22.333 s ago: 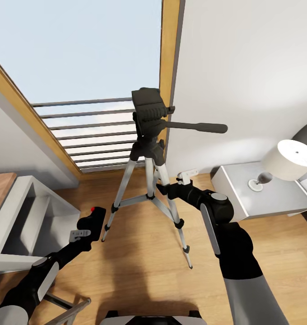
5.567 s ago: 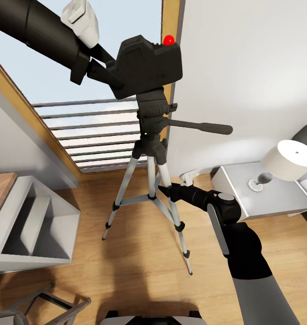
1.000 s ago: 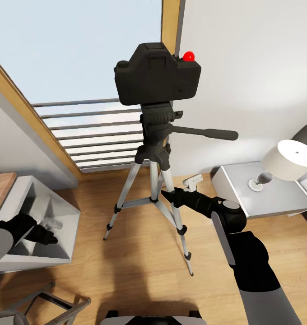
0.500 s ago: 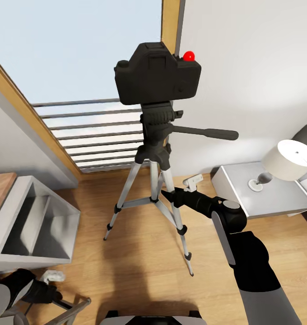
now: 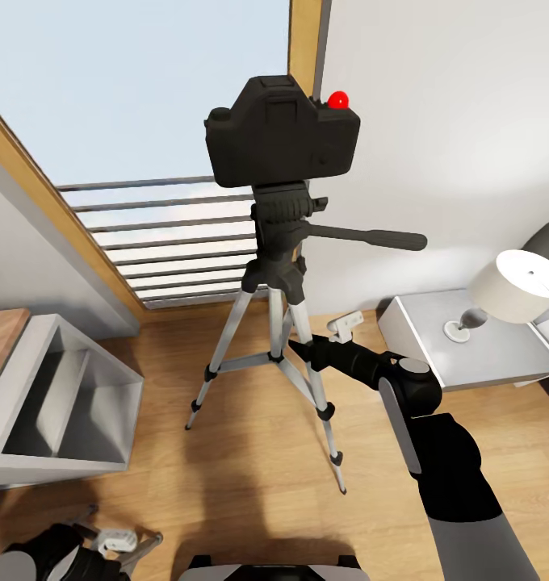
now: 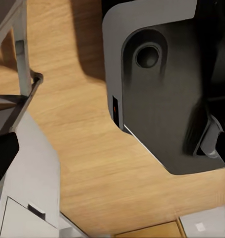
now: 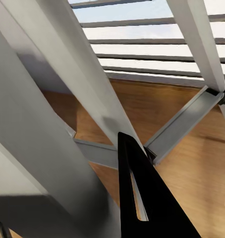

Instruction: Attach the digital camera to the camera tripod in the bedroom.

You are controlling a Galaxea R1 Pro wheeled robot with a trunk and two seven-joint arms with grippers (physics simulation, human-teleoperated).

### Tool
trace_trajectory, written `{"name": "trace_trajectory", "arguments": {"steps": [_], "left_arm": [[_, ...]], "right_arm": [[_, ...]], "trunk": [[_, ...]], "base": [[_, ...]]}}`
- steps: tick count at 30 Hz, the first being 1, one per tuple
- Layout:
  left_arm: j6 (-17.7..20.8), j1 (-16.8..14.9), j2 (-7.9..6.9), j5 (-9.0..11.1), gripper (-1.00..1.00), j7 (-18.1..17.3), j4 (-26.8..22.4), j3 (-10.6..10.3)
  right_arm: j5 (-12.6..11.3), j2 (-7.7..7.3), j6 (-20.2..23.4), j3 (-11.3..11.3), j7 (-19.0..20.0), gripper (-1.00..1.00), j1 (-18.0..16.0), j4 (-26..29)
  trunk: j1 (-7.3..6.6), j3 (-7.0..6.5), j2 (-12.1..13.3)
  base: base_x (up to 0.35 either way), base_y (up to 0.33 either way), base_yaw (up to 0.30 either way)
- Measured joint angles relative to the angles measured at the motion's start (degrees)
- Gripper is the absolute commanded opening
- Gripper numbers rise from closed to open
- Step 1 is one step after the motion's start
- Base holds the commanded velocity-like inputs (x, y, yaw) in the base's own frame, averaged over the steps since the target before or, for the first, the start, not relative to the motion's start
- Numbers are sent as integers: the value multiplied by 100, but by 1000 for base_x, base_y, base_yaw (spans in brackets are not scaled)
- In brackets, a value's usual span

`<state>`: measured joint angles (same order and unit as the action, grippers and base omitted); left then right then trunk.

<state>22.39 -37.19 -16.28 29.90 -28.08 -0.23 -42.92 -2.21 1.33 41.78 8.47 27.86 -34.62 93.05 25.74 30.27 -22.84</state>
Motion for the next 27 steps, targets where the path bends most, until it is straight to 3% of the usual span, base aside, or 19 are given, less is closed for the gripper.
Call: {"name": "trace_trajectory", "arguments": {"steps": [3, 4, 5, 27], "left_arm": [[-5, 19, 28, 4, 100, 1, 0, 1], [-6, 26, 39, 5, 100, 2, 0, 1], [-6, 29, 42, 6, 100, 1, -1, 1], [-9, 40, 56, 4, 100, 2, -1, 2]], "right_arm": [[0, 0, 5, -1, 1, -100, -2, 1], [0, 0, 5, -1, 0, 100, -1, 3], [367, -4, 133, -6, -104, 100, 1, -471], [362, -12, 151, -15, -96, 100, 2, -522]], "trunk": [[0, 0, 0], [0, 0, 0], [1, 1, 2], [1, 0, 1]], "base": [[0, 0, 0], [0, 0, 0], [0, 0, 0], [0, 0, 0]]}}
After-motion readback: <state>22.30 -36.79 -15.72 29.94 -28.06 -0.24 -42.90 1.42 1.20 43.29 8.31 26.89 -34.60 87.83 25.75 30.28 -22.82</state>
